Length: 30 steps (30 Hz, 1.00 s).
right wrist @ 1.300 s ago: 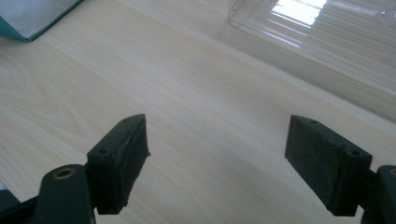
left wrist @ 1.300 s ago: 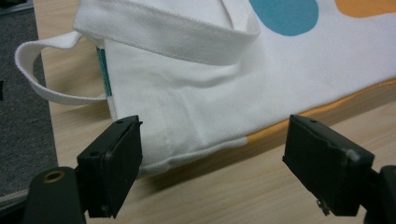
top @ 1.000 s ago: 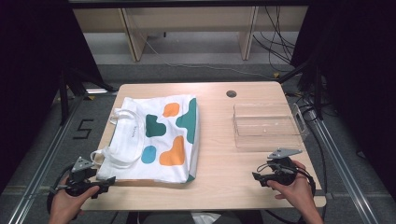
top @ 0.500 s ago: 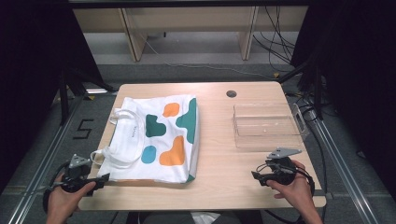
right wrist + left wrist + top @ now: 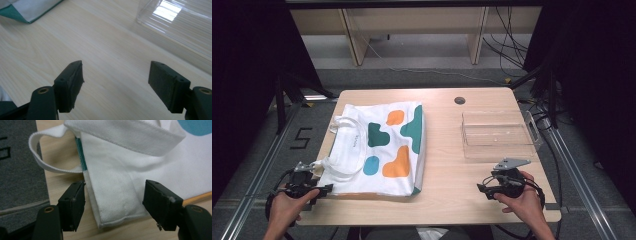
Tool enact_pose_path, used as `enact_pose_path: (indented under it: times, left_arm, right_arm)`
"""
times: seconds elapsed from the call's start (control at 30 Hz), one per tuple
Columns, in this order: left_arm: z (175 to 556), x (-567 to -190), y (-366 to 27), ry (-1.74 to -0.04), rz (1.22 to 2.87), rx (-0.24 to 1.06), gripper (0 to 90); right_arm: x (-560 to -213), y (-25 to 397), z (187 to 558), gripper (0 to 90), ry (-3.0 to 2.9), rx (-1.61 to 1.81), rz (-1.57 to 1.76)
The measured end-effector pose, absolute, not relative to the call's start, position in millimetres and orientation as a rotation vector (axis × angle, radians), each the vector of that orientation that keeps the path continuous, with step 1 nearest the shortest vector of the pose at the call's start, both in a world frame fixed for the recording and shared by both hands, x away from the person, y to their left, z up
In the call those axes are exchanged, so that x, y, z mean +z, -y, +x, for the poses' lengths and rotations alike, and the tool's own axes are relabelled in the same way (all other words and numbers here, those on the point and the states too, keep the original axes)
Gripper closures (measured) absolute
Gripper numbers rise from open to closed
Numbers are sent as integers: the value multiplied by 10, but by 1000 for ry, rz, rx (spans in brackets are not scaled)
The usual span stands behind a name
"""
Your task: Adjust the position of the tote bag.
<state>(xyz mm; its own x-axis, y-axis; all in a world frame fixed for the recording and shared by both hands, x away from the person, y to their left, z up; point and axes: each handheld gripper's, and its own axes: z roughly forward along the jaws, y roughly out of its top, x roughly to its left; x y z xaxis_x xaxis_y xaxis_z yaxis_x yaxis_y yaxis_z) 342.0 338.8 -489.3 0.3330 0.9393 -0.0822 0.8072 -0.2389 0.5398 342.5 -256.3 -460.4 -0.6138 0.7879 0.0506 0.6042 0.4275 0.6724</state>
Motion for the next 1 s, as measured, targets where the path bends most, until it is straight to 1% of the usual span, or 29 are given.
enact_pose_path:
  times: [0.03, 0.07, 0.1, 0.13, 0.17, 0.2, 0.27, 0.37, 0.4, 0.43, 0.5, 0.6, 0.7, 0.73, 0.77, 0.83, 0.87, 0.9, 0.93, 0.97, 1.0]
  left_arm:
    - [3425, -4913, -3384, -1523, 2138, 360, 448]
    - [3434, -4928, -3375, -1520, 2143, 357, 463]
    - [3443, -4915, -3387, -1512, 2163, 332, 521]
    - [3450, -4913, -3390, -1513, 2153, 324, 521]
    - [3455, -4914, -3394, -1507, 2159, 308, 542]
    - [3455, -4927, -3379, -1501, 2141, 290, 596]
    - [3439, -4903, -3344, -1465, 2197, 313, 675]
    - [3390, -4876, -3196, -1413, 2254, 325, 694]
    - [3371, -4862, -3167, -1377, 2292, 289, 706]
    - [3338, -4860, -3106, -1373, 2276, 274, 728]
    - [3267, -4832, -3013, -1301, 2328, 255, 736]
    - [3202, -4837, -2819, -1243, 2373, 287, 742]
    - [3161, -4815, -2678, -1166, 2429, 236, 749]
    - [3138, -4835, -2615, -1147, 2418, 246, 749]
    - [3123, -4839, -2572, -1154, 2411, 253, 748]
    - [3109, -4829, -2529, -1117, 2427, 240, 747]
    - [3100, -4830, -2489, -1126, 2418, 234, 747]
    - [3091, -4832, -2457, -1116, 2412, 229, 748]
    - [3095, -4817, -2436, -1099, 2434, 202, 748]
    - [3090, -4818, -2412, -1084, 2433, 201, 748]
    - [3080, -4823, -2386, -1075, 2427, 203, 748]
  right_arm:
    - [-4578, 2551, 3419, 369, -2457, 959, 1174]
    - [-4605, 2504, 3414, 391, -2437, 1017, 1148]
    - [-4580, 2468, 3394, 391, -2462, 1020, 1163]
    - [-4568, 2442, 3391, 392, -2477, 1001, 1128]
    - [-4576, 2405, 3389, 401, -2461, 1021, 1102]
    - [-4554, 2379, 3380, 413, -2476, 1022, 1106]
    - [-4556, 2330, 3381, 415, -2470, 1058, 1119]
    - [-4557, 2287, 3395, 427, -2483, 1056, 1098]
    - [-4556, 2261, 3400, 430, -2485, 1079, 1098]
    - [-4536, 2204, 3401, 430, -2511, 1100, 1107]
    - [-4528, 2170, 3408, 429, -2516, 1111, 1098]
    - [-4507, 2016, 3419, 405, -2527, 1136, 1061]
    - [-4508, 1796, 3437, 386, -2554, 1160, 1047]
    - [-4512, 1730, 3464, 391, -2560, 1160, 1011]
    - [-4522, 1628, 3489, 430, -2576, 1152, 982]
    - [-4552, 1485, 3541, 456, -2576, 1133, 920]
    - [-4559, 1418, 3577, 480, -2587, 1119, 934]
    - [-4606, 1320, 3686, 596, -2587, 1094, 940]
    - [-4606, 1320, 3686, 596, -2587, 1094, 940]
    - [-4627, 1263, 3787, 742, -2598, 1021, 931]
    - [-4627, 1263, 3787, 742, -2598, 1021, 931]
